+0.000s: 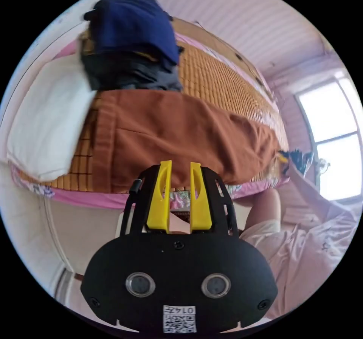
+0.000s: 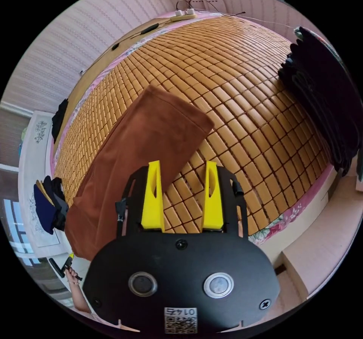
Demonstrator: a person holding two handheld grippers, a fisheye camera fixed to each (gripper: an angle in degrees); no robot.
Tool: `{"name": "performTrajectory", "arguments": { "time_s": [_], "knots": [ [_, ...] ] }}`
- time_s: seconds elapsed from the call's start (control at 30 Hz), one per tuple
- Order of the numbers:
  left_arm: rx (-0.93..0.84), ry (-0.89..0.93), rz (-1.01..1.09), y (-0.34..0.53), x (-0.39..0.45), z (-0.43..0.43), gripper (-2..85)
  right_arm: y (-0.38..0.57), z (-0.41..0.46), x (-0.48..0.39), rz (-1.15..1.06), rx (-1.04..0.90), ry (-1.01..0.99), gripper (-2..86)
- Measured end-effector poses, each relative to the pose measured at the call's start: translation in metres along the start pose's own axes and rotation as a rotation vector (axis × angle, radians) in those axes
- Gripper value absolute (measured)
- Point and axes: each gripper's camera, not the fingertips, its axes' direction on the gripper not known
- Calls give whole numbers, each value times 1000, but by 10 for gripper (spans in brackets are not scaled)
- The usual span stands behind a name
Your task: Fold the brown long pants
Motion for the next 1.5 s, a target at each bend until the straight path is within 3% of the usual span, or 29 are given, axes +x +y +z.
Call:
{"name": "performTrajectory", "arguments": {
  "time_s": [0.07, 0.17, 0.33, 0.57, 0.73, 0.87, 1.0, 1.1, 1.27, 1.37, 1.43, 1.5],
  "knots": [
    [-139, -104, 157, -4, 58, 75, 79, -4, 3, -15, -75, -26, -62, 39],
    [-229, -365, 274, -2, 95, 149, 68, -6, 4, -28, -147, -63, 11, 17],
    [-359, -462, 434, 11, 121, 199, 2, 26, -16, -10, -216, -101, 87, 5],
    [-492, -373, 391, 56, 99, 260, -9, 129, -51, 45, -189, -85, 0, 6],
    [-526, -393, 438, 69, 111, 282, -2, 141, -72, 50, -197, -54, -36, 24],
    [-428, -469, 568, 67, 156, 262, 29, 125, -94, 62, -120, 0, 141, 70],
    [-270, -446, 769, 56, 222, 256, 54, 101, -109, 55, -169, 151, 123, 84],
    [-219, -377, 876, 32, 272, 299, 73, 66, -89, 40, -216, 145, 86, 106],
    [-276, -378, 939, -12, 348, 423, 105, 25, -34, 34, -198, -48, 94, 98],
    [-450, -421, 877, -21, 351, 489, 81, 33, -51, 39, -208, 11, 68, 45],
    [-418, -429, 909, -19, 353, 489, 5, 46, -74, 37, -283, 76, 42, 26],
    [-399, -456, 944, -10, 349, 488, -4, 60, -99, 27, -386, 139, 62, 18]
  ]
}}
